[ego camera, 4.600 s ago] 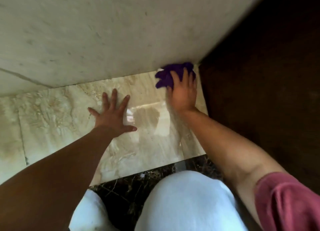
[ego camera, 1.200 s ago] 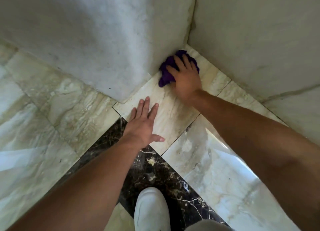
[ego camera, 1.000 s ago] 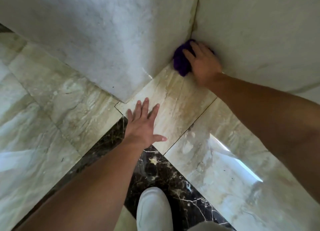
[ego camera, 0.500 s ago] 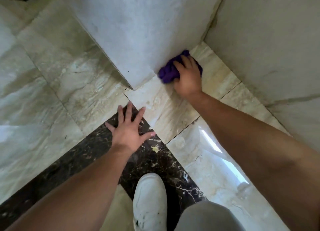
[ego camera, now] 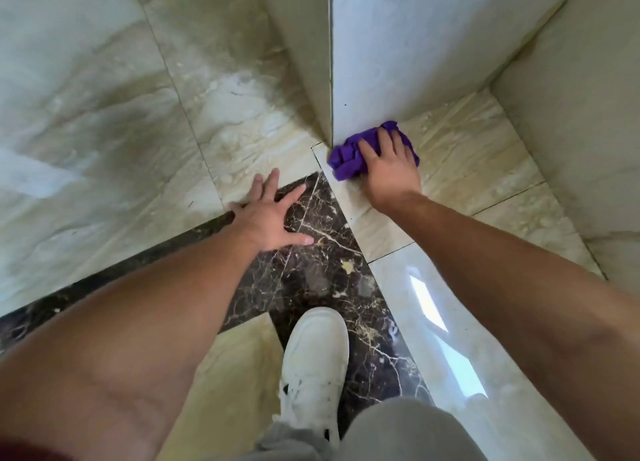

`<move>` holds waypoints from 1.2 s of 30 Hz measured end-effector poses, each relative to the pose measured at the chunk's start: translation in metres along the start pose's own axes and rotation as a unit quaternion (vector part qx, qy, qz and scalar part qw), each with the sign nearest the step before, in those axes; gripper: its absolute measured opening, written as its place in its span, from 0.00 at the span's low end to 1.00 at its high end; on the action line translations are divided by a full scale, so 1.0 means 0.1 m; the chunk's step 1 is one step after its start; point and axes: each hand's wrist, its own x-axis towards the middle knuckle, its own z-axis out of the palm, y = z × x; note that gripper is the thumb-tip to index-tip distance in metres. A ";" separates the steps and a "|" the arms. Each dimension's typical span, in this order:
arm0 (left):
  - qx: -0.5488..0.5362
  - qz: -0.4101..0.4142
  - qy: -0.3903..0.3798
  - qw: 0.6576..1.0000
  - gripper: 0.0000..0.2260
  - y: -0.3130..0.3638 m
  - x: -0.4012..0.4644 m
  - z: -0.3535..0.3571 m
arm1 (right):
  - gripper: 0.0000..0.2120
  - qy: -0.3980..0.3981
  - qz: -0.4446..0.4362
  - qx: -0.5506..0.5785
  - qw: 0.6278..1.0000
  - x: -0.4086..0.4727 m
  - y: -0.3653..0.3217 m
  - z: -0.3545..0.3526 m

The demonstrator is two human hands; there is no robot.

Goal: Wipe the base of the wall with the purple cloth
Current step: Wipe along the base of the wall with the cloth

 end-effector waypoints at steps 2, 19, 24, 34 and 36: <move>0.001 -0.010 0.025 1.000 0.54 -0.03 -0.12 -0.14 | 0.32 -0.028 0.020 -0.025 0.999 0.03 -0.06 -0.09; 0.060 -0.012 0.110 0.992 0.52 -0.25 -1.43 -0.95 | 0.37 -0.161 0.079 -0.010 0.984 0.03 -0.12 -0.37; 0.043 -0.025 0.073 0.996 0.48 -0.75 -0.70 -0.83 | 0.33 -0.096 0.070 -0.015 0.993 0.12 -0.04 -0.11; 0.047 0.064 -0.036 0.996 0.50 -1.27 0.21 -0.47 | 0.33 -0.087 0.138 -0.049 0.985 0.13 -0.23 -0.13; 0.064 0.084 -0.038 0.994 0.48 -1.34 0.21 -0.50 | 0.33 -0.093 0.154 -0.049 0.982 0.12 -0.28 -0.16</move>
